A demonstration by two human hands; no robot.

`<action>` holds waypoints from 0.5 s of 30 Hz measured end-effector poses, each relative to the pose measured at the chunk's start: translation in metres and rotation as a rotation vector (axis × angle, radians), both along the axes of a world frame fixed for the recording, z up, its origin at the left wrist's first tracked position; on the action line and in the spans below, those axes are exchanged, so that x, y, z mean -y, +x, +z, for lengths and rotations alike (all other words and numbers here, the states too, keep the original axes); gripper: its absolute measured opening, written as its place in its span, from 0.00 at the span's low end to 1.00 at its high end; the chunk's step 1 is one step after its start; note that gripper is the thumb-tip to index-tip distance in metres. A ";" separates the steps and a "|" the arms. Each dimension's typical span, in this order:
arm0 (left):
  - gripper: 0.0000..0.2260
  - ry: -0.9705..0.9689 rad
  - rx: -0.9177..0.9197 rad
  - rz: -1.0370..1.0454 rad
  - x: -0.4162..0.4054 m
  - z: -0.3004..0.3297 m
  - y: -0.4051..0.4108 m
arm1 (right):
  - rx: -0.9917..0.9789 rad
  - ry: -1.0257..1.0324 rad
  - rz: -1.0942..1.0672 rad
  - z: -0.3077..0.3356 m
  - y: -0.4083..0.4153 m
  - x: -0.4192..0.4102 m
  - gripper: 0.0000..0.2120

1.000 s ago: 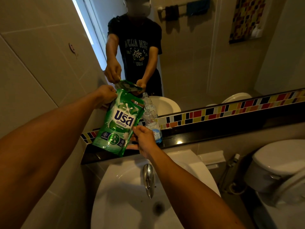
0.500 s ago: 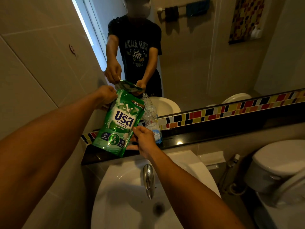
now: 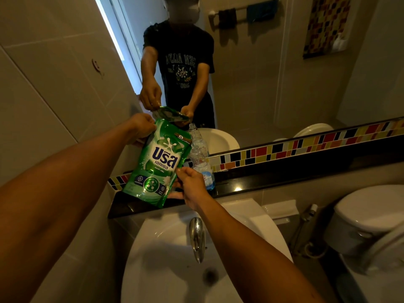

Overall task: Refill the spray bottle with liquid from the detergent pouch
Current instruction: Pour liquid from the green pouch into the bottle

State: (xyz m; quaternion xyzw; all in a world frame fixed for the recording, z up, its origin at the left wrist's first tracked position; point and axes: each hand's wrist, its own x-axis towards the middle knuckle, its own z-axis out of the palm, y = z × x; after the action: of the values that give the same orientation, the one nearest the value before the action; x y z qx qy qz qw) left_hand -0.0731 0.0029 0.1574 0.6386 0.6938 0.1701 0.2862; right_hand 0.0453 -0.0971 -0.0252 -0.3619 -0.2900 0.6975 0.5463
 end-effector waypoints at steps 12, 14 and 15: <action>0.03 -0.003 -0.003 -0.001 0.002 0.002 0.000 | -0.005 0.000 -0.001 0.004 0.001 0.004 0.07; 0.03 -0.006 -0.002 -0.006 0.003 0.002 0.001 | -0.004 0.001 0.000 0.004 0.000 0.005 0.07; 0.03 -0.007 -0.001 -0.007 0.004 0.003 0.001 | -0.005 0.001 0.001 0.004 0.000 0.005 0.07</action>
State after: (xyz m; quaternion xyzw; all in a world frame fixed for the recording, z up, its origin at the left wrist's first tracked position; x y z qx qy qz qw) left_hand -0.0722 -0.0010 0.1600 0.6402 0.6923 0.1661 0.2888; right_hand 0.0453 -0.1019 -0.0208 -0.3600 -0.2891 0.6984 0.5469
